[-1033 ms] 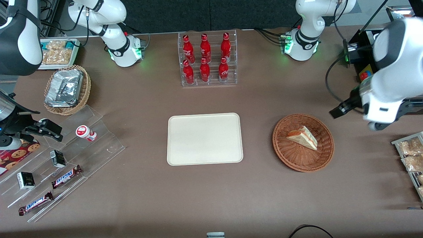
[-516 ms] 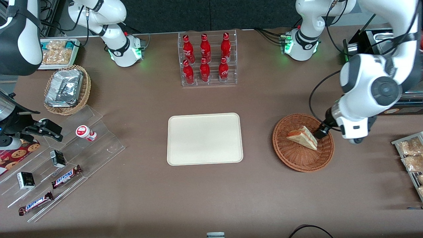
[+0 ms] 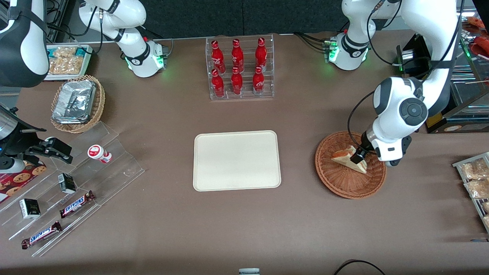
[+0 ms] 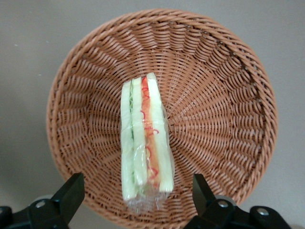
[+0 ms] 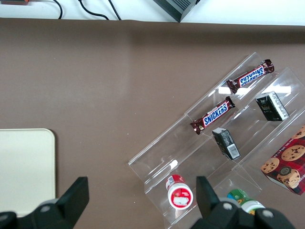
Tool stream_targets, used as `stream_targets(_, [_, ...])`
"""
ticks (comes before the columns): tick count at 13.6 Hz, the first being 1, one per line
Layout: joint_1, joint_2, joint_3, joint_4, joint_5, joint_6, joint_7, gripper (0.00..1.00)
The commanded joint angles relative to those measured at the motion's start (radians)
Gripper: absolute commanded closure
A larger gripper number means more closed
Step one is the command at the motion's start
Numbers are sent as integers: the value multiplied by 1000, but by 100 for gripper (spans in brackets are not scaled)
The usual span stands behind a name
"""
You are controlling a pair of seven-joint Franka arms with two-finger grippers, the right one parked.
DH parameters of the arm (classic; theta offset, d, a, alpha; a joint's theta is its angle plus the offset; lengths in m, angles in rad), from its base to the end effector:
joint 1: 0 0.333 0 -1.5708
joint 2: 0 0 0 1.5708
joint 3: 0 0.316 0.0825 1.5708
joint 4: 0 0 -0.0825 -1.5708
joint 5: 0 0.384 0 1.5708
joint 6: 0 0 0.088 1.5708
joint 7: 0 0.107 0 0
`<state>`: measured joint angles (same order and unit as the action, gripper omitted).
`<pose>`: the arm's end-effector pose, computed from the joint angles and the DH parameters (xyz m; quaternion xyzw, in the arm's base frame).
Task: Place sandwich from basket to tray
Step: 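Move the open left gripper down over the sandwich in the wicker basket, then close the left gripper on the wrapped sandwich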
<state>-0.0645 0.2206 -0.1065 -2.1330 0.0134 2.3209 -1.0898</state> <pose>0.5565 -0.0951 0.3018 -0.8978 -0.4402 0.0167 0.0037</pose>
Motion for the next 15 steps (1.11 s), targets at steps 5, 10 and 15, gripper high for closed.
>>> stream_targets(5, [-6, 101, 5, -4, 2, 126, -65, 0])
stream_targets(10, [-8, 151, 5, -2, 8, 156, -65, 8])
stream_targets(15, [-8, 146, 5, 11, 16, 155, -62, 98])
